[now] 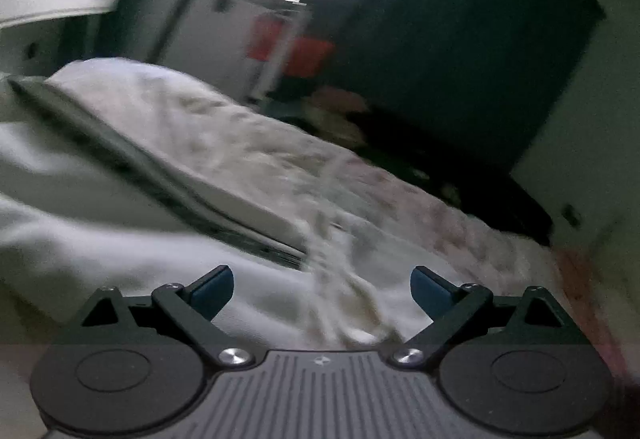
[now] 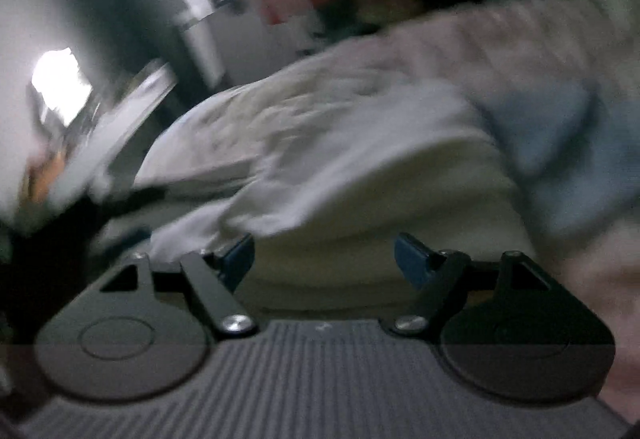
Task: Fold clothes
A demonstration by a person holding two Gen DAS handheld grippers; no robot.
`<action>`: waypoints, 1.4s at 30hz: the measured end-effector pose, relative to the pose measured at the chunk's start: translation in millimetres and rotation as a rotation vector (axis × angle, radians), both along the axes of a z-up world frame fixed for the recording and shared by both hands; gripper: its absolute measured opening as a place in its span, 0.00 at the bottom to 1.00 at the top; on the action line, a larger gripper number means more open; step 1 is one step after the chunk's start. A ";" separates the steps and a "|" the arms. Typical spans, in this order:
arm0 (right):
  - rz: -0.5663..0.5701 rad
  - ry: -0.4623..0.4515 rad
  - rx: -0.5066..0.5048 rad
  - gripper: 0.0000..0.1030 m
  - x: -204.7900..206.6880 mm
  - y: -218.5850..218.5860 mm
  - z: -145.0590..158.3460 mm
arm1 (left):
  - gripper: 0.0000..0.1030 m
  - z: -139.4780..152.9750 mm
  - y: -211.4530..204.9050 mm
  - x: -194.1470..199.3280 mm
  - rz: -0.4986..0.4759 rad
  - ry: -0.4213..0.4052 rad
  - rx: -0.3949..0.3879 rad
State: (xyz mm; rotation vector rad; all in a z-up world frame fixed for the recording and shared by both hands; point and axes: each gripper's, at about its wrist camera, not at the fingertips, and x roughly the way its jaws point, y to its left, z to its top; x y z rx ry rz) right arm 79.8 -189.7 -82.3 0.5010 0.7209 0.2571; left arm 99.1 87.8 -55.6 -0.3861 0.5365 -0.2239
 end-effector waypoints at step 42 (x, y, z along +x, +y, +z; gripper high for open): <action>-0.266 0.211 0.298 0.09 4.1 -80.3 -52.3 | 0.10 -48.0 -32.6 19.4 -0.037 0.164 0.036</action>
